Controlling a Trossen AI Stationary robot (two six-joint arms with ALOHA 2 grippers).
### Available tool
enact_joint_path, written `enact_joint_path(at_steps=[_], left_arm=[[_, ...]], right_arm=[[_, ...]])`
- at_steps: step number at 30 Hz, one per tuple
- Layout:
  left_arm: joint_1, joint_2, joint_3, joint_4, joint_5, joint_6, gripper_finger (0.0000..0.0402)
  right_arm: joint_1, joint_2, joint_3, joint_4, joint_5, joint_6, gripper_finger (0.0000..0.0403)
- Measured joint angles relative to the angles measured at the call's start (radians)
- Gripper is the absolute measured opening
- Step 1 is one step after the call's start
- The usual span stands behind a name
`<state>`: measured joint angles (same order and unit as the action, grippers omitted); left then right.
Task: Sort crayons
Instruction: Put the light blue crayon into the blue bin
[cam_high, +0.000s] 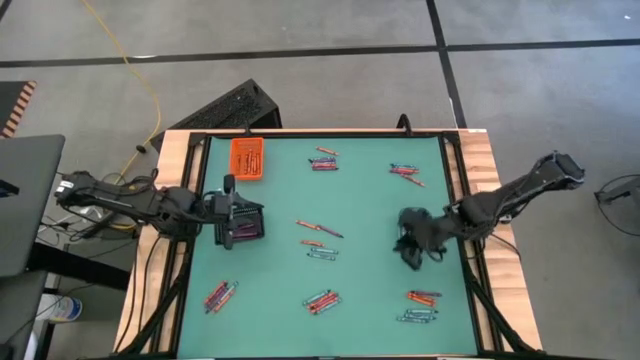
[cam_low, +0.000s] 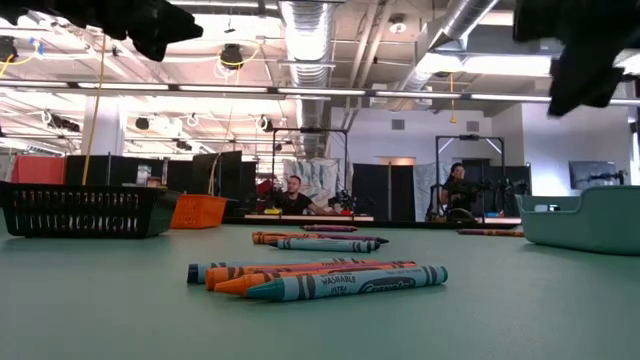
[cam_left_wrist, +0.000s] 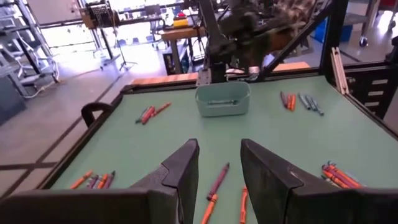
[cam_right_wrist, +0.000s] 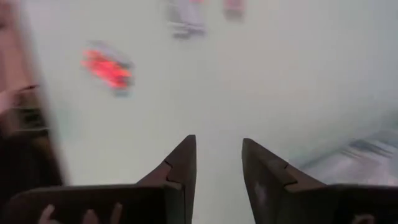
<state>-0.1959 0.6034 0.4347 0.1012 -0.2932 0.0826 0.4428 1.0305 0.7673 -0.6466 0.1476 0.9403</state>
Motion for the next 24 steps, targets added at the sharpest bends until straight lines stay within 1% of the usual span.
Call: enact_joint_path(at_steps=[3,6,9,12,15,18,20,24], left_arm=[[0.000,0.030,0.000,0.032,0.000,-0.001,0.0109],[0.000,0.053,0.000,0.051,0.000,-0.021,0.0109],[0.000,0.073,0.000,0.065,-0.010,-0.051,0.0109],[0.000,0.087,0.000,0.095,-0.019,-0.087,0.0109],[0.000,0.099,0.000,0.092,-0.019,-0.124,0.0109],[-0.004,0.111,0.000,0.084,-0.019,-0.147,0.0109],[-0.008,0.119,0.000,0.075,-0.020,-0.148,0.0109],[-0.016,0.125,0.001,0.069,-0.021,-0.131,0.0109]], right_arm=[[0.085,0.060,0.000,0.106,-0.063,0.002,0.0120],[0.159,0.140,0.000,0.144,-0.106,0.048,0.0120],[0.229,0.239,0.001,0.147,-0.154,0.132,0.0120],[0.289,0.344,0.042,0.075,-0.226,0.165,0.0120],[0.304,0.421,0.114,-0.046,-0.300,0.137,0.0120],[0.283,0.467,0.202,-0.155,-0.306,0.039,0.0120],[0.266,0.480,0.253,-0.159,-0.303,0.000,0.0120],[0.258,0.497,0.302,-0.079,-0.275,-0.007,0.0120]])
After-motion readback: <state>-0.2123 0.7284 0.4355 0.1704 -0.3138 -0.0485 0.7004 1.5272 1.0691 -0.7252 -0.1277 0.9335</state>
